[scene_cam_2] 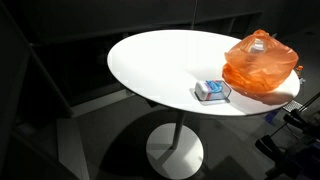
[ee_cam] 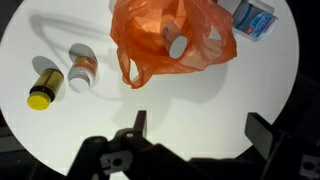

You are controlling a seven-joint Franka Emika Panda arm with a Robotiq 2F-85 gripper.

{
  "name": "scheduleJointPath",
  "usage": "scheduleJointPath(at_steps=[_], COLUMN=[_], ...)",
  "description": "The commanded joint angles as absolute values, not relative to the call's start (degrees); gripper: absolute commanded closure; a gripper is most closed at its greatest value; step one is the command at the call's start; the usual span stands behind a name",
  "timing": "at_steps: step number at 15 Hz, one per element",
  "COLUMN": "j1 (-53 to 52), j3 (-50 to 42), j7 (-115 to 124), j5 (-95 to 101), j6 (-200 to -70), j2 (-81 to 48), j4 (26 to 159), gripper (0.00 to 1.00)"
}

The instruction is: Put the white pill bottle in the plastic bag

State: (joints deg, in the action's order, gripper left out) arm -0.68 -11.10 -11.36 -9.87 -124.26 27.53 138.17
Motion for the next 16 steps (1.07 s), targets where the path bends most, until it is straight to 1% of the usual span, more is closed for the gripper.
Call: scheduleJointPath(at_steps=[1, 6, 9, 13, 16], j1=[0.3, 0.4, 1.2, 3.0, 4.6], j3=[-10.3, -9.6, -7.5, -5.3, -5.3], j7=[-11.7, -10.8, -8.1, -1.5, 3.6], j5=[-10.4, -9.7, -7.7, -4.7, -3.3], j6=[-124.1, -123.5, -122.7, -121.6, -119.9], j2=[27.4, 27.0, 25.4, 19.8, 14.0], j4=[138.0, 136.8, 134.1, 127.8, 122.7], gripper=[0.0, 0.0, 0.0, 0.0, 0.0])
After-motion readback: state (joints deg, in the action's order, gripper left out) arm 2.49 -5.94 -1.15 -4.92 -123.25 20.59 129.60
